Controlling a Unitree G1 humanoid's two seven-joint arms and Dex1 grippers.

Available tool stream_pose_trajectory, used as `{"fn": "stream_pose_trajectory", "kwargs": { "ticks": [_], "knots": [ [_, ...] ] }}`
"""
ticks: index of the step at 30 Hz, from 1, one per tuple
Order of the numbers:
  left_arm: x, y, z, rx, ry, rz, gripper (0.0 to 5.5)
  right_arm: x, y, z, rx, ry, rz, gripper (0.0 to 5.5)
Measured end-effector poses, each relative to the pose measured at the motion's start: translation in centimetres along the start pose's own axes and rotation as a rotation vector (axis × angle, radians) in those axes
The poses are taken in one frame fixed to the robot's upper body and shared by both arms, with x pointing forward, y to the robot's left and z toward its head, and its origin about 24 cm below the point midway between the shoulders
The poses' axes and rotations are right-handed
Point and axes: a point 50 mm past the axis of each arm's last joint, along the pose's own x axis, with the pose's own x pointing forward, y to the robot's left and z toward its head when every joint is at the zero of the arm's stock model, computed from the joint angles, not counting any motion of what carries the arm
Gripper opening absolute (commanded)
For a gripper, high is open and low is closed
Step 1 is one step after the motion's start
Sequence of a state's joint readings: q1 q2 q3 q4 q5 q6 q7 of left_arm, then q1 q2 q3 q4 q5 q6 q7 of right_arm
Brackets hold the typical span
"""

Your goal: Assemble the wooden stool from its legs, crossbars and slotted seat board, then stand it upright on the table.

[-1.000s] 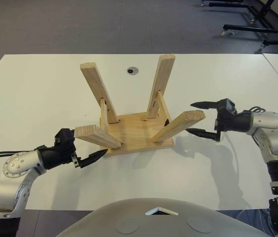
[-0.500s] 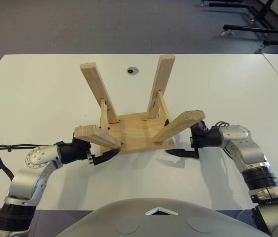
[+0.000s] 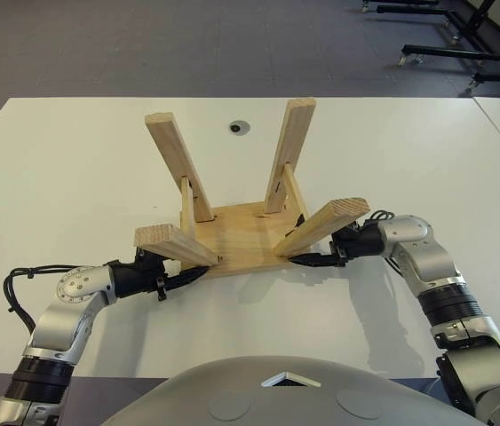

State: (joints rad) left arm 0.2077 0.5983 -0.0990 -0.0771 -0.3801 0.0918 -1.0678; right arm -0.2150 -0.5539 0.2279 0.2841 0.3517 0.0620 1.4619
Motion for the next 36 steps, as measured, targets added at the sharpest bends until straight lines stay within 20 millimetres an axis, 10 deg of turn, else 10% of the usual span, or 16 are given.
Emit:
{"fn": "stream_pose_trajectory", "kwargs": {
  "ticks": [9, 21, 29, 36],
  "knots": [
    [-0.6, -0.1, -0.2, -0.024, -0.013, -0.112, 1.28, -0.2, 0.1, 0.3, 0.006, 0.004, 0.033, 1.25],
    [-4.6, -5.9, 0.2, -0.424, -0.125, -0.464, 1.23, -1.4, 7.8, 3.2, 0.482, 0.080, 0.257, 1.24],
    [-4.9, -5.1, 5.5, -0.741, -0.170, -0.452, 2.58, -3.7, 10.2, 5.4, 1.085, 0.153, 0.316, 1.82],
    [-4.6, -5.1, 6.0, -0.765, -0.191, -0.360, 3.72, -3.2, 6.3, 6.2, 1.087, 0.047, 0.199, 3.13]
  ]
}}
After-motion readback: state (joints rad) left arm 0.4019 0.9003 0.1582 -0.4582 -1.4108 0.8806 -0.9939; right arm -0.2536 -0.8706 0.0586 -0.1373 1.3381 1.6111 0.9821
